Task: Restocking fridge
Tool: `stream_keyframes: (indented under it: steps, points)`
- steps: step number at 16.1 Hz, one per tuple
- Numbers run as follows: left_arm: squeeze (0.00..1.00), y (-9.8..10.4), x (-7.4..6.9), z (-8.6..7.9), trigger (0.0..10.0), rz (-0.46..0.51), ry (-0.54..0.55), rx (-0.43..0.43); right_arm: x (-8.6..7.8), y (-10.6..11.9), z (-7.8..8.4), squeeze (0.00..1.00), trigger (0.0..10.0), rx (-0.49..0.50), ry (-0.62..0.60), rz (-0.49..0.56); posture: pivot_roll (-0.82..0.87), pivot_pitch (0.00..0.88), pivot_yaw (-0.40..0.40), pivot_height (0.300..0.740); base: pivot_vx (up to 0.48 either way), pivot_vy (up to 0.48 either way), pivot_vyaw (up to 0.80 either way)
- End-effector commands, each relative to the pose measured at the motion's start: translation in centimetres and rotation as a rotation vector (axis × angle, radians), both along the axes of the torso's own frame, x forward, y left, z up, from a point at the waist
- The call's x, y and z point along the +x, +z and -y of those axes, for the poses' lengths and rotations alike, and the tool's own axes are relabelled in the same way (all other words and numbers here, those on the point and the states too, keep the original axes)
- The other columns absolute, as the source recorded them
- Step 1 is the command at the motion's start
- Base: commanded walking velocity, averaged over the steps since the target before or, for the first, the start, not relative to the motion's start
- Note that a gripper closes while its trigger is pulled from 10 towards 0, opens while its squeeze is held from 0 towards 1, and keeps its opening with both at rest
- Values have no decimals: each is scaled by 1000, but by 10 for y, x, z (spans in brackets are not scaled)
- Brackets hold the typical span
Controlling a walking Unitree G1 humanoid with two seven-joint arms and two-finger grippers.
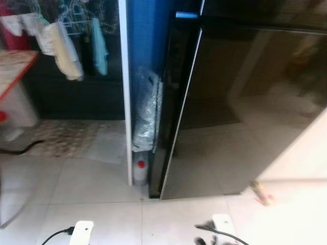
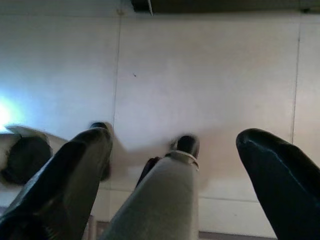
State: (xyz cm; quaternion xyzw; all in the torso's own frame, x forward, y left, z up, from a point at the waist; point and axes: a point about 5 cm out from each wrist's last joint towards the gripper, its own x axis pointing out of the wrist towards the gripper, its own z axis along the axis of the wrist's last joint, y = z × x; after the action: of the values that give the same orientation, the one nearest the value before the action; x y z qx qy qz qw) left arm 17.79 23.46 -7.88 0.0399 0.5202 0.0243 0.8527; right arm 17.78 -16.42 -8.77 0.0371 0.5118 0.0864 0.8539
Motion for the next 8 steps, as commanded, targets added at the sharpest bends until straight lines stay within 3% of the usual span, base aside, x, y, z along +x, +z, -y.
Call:
stream_keyframes:
  steps: [1, 8]
  points:
    - [0, 0, 4, 7, 10000, 7, 11, -22, 0, 1, 12, 0, 10000, -32, -2, 6, -74, 0, -83, 740, 0, 319, 0]
    - [0, -1, 4, 9, 10000, 18, 49, -31, 1, 1, 14, 0, 10000, -39, 16, 1, -58, 0, -106, 740, 0, 317, 0]
